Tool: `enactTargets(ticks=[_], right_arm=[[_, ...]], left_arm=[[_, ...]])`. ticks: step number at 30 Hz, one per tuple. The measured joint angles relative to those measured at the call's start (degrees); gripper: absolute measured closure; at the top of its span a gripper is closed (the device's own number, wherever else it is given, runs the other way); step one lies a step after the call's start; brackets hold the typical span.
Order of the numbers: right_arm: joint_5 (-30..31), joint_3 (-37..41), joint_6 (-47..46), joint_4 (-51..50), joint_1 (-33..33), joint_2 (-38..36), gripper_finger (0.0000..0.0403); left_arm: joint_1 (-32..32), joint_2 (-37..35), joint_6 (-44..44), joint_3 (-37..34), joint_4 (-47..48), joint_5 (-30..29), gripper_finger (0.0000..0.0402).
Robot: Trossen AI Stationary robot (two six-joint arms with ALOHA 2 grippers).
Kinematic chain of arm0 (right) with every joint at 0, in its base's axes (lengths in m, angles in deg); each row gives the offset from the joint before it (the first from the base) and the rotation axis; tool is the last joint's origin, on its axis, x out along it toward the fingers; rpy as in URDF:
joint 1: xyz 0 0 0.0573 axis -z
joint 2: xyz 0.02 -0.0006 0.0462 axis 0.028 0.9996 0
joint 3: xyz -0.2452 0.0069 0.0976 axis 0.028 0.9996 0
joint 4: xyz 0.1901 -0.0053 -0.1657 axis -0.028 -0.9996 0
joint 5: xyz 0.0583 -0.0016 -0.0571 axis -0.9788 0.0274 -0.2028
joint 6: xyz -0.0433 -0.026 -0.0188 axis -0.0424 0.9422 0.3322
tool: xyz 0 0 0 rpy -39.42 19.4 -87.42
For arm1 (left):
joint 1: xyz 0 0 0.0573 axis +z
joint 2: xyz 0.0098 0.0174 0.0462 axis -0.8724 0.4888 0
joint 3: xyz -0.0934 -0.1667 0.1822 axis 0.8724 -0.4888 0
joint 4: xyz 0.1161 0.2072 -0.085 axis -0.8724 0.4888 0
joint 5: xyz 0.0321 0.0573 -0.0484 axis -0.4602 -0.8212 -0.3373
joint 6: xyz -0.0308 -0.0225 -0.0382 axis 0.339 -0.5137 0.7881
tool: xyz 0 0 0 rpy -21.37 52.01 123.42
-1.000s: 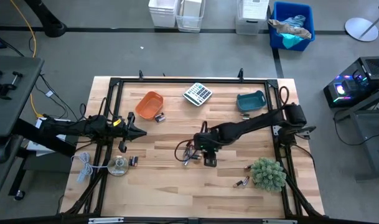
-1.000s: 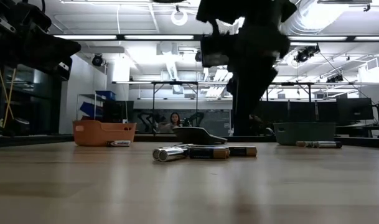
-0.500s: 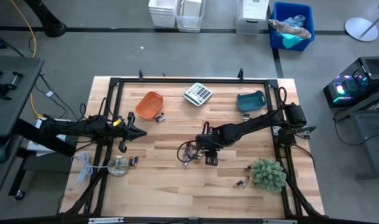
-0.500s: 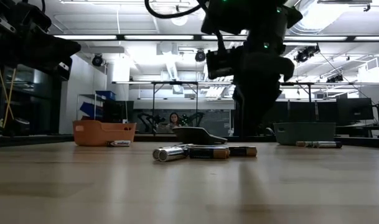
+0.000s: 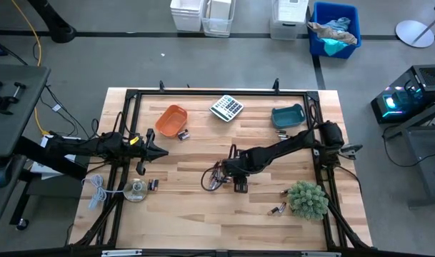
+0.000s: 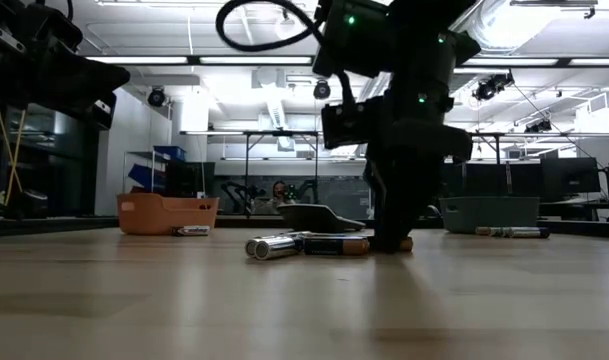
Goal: Sort batteries
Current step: Put the golden battery into the blue bin
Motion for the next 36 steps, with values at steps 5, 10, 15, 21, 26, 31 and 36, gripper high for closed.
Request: enactTargets(ticks=[5, 10, 15, 21, 26, 31, 36], right_arm=[[0.81, -0.29, -2.26, -3.67, -0.11, 2.01, 0.0321], [0.97, -1.87, -5.29, -8.18, 2.95, -1.57, 0.0369], [10.97, -3.05, -3.66, -18.07, 10.35, -12.06, 0.0369], [19.76, 2.87, -6.96, -25.02, 25.9, -26.62, 0.0369], [19.66, 12.4, -13.41, -24.39, 40.9, -37.31, 0.0369], [19.42, 18.61, -14.02, -21.26, 50.29, -41.21, 0.0369], [14.39, 21.11, -14.54, -16.52, 53.17, -40.34, 0.0349]], left_arm=[[0.01, -0.02, 0.01, 0.0, 0.02, -0.01, 0.0396], [-0.01, 0.0, 0.01, 0.01, 0.01, 0.02, 0.0396], [-0.02, -0.02, 0.01, 0.0, -0.01, -0.01, 0.0396], [0.0, 0.17, -0.01, 0.0, 0.02, 0.02, 0.0396], [-0.01, 0.37, 0.01, 0.0, 0.0, -0.01, 0.0396], [0.01, 0.37, 0.0, 0.02, 0.0, 0.0, 0.0396], [0.01, 0.37, -0.02, 0.02, 0.02, -0.01, 0.0396]])
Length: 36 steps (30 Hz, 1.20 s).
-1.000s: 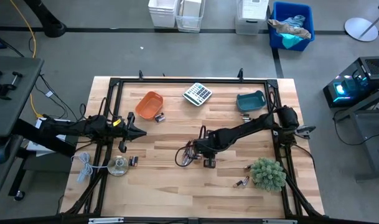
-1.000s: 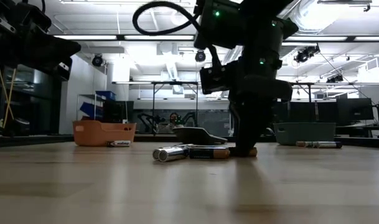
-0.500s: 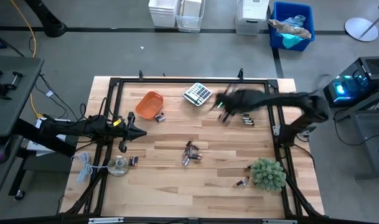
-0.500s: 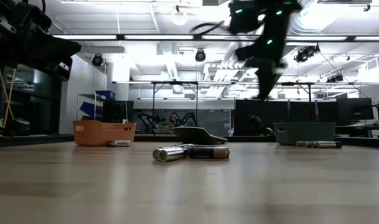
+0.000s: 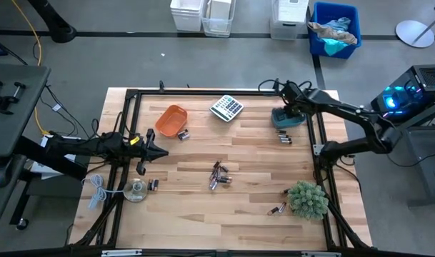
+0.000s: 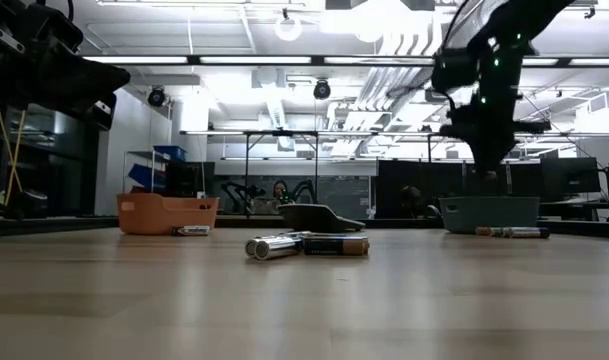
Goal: Sort batteries
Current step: Put the golden battery into the blue bin, then put the silver battery into the orange bin
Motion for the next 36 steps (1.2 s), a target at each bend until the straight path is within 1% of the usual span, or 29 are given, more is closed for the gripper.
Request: enactTargets(ticks=[3, 7, 9, 11, 13, 15, 16, 18, 20, 22, 25, 28, 30, 36], right_arm=[[-2.48, -0.07, -2.27, 0.3, 1.11, 0.86, 0.0287], [-4.37, -0.11, 0.78, 0.83, 1.91, 1.21, 0.0205], [-5.91, -0.78, 2.6, 0.54, 1.93, 1.21, 0.0178], [-9.43, -2.29, 5.31, 0.42, 1.6, 1.12, 0.0165], [-13.94, -3.72, 8.84, -0.28, 0.24, 0.27, 0.0162], [-17.76, -4.72, 11.03, -1.65, -2.62, -1.41, 0.0163], [-19.07, -4.81, 11.86, -2.62, -4.69, -2.5, 0.0166], [-19.71, -4.82, 12.87, -8.01, -9.88, -4.32, 0.0172], [-18.72, -3.55, 13.12, -12.67, -15.69, -5.68, 0.018], [-16.64, -0.36, 11.71, -14.94, -21.36, -7.18, 0.0187], [-13.44, 5.84, 7.43, -11.64, -26.83, -7.91, 0.0197], [-11.7, 11.39, 5.11, -7.67, -28.66, -6.73, 0.0204], [-9.67, 13.4, 3.22, -6.62, -28.64, -5.33, 0.0208], [-3.4, 13.24, -3.61, -4.24, -28.53, -3.41, 0.0219]], left_arm=[[-0.01, 0.0, 0.0, -0.02, 0.0, 0.0, 0.0396], [0.0, 0.0, 0.02, -0.02, 0.0, 0.0, 0.0396], [-0.02, 0.0, 0.01, -0.02, 0.0, 0.0, 0.0396], [-0.01, 0.0, 0.02, -0.01, 0.0, 0.0, 0.0396], [0.0, 0.0, 0.02, -0.02, 0.0, 0.0, 0.0396], [-0.02, 0.0, 0.02, 0.0, 0.0, 0.0, 0.0396], [0.0, 0.0, 0.02, -0.02, 0.0, 0.0, 0.0396], [0.0, 0.0, 0.02, 0.0, 0.0, 0.0, 0.0396], [-0.01, 0.0, 0.02, -0.01, -0.02, 0.0, 0.0396], [0.0, 0.0, 0.01, -0.02, 0.0, 0.0, 0.0396], [0.0, 0.0, 0.02, 0.0, 0.0, 0.0, 0.0396], [-0.01, 0.0, 0.02, -0.02, 0.0, 0.0, 0.0396], [-0.01, 0.0, 0.01, -0.01, 0.0, 0.0, 0.0396], [0.0, 0.0, 0.02, -0.02, 0.0, 0.0, 0.0396]])
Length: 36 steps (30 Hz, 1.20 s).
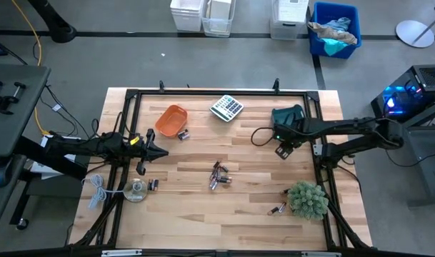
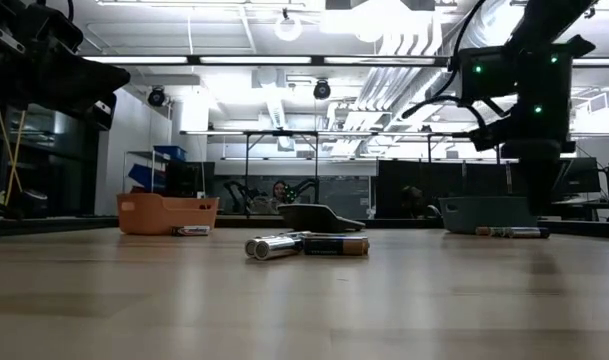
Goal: Sort batteries
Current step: Put the silver battery into the orange bin
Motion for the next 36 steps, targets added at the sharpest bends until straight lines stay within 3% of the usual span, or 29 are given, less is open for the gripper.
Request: enactTargets(ticks=[13, 22, 31, 36], right_arm=[[2.86, -0.07, -2.01, 3.71, 1.49, 9.73, 0.0226], [4.04, -0.07, 0.14, 3.55, 2.57, 10.0, 0.0226], [-3.48, -0.29, 8.71, 6.68, 5.2, 13.0, 0.0226], [-5.17, -0.48, 8.77, 6.74, 5.33, 15.89, 0.0227]], left_arm=[[-0.01, 0.0, -0.01, 0.0, -0.02, 0.0, 0.0396], [0.0, 0.0, 0.0, 0.0, 0.0, 0.0, 0.0396], [-0.02, 0.0, 0.0, 0.0, -0.02, 0.0, 0.0396], [0.0, 0.0, 0.0, 0.02, 0.0, 0.0, 0.0396]])
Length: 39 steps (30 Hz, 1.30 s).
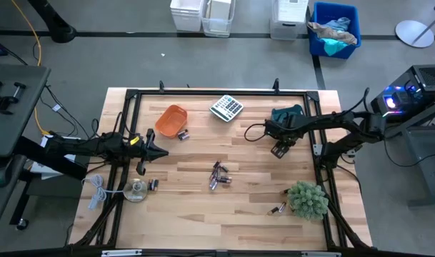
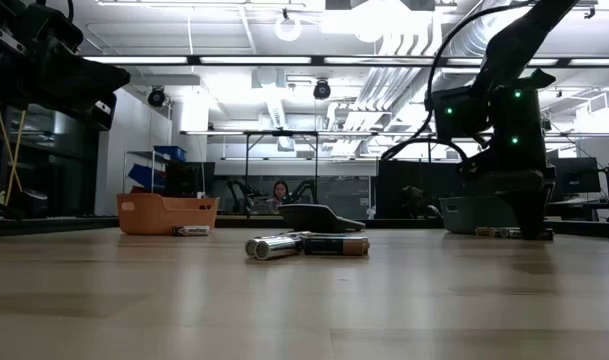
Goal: Sort batteries
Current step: Put the silver battery into the orange bin
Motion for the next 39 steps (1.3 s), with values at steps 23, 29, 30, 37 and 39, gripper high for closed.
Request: enactTargets(ticks=[23, 29, 30, 37, 39], right_arm=[[-20.11, -13.1, -12.59, 19.12, -8.68, -0.16, 0.0369], [-17.97, -28.34, -18.34, 43.05, -9.81, 10.9, 0.0369], [-17.92, -31.98, -18.09, 44.17, -9.79, 13.98, 0.0369], [-20.68, -65.25, -13.11, 42.73, -9.21, 36.65, 0.0369], [-20.96, -74.89, -11.83, 37.73, -8.67, 42.69, 0.0369]], left_arm=[[-0.02, 0.04, 0.0, -0.02, -0.01, 0.01, 0.0396], [-0.02, 0.24, 0.0, -0.02, -0.01, 0.0, 0.0396], [0.0, 0.24, 0.0, -0.01, 0.0, 0.0, 0.0396], [0.0, 0.37, 0.0, -0.02, 0.0, 0.0, 0.0396], [0.0, 0.35, 0.0, -0.02, 0.0, 0.0, 0.0396]])
